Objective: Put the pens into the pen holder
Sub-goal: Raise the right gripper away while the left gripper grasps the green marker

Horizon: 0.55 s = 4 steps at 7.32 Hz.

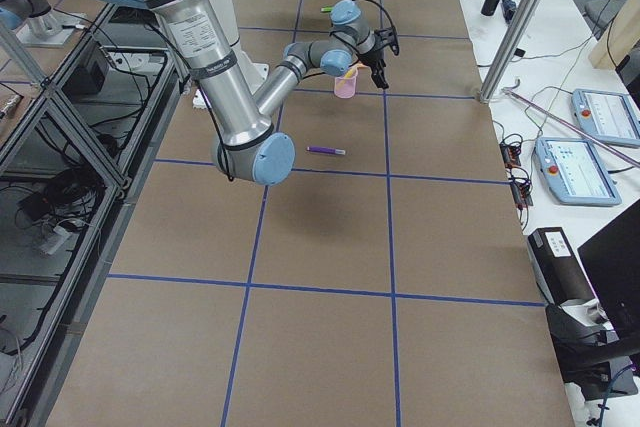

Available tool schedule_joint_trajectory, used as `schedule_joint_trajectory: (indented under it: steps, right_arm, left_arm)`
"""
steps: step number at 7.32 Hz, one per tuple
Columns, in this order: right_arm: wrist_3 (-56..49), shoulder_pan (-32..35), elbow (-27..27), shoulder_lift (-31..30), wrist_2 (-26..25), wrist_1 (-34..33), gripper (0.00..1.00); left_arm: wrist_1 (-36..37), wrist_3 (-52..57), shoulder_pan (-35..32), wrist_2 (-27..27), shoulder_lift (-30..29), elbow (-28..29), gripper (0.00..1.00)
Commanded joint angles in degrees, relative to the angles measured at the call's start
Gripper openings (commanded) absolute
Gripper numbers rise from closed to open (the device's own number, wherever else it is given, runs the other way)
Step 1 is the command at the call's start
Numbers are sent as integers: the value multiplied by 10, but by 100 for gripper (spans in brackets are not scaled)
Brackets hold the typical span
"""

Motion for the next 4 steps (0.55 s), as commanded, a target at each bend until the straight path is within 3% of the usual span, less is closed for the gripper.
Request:
schedule_joint_trajectory:
  steps: [1, 3, 4]
  right_arm:
    - [-127, 109, 1, -37, 157, -30, 100]
    - [-274, 173, 1, -85, 209, -28, 100]
    - [-311, 220, -5, -99, 263, -32, 100]
  left_arm:
    - [-40, -91, 81, 59, 26, 0, 100]
    - [-50, -167, 176, 139, 26, 0, 100]
    - [-51, -190, 201, 147, 24, -1, 99]
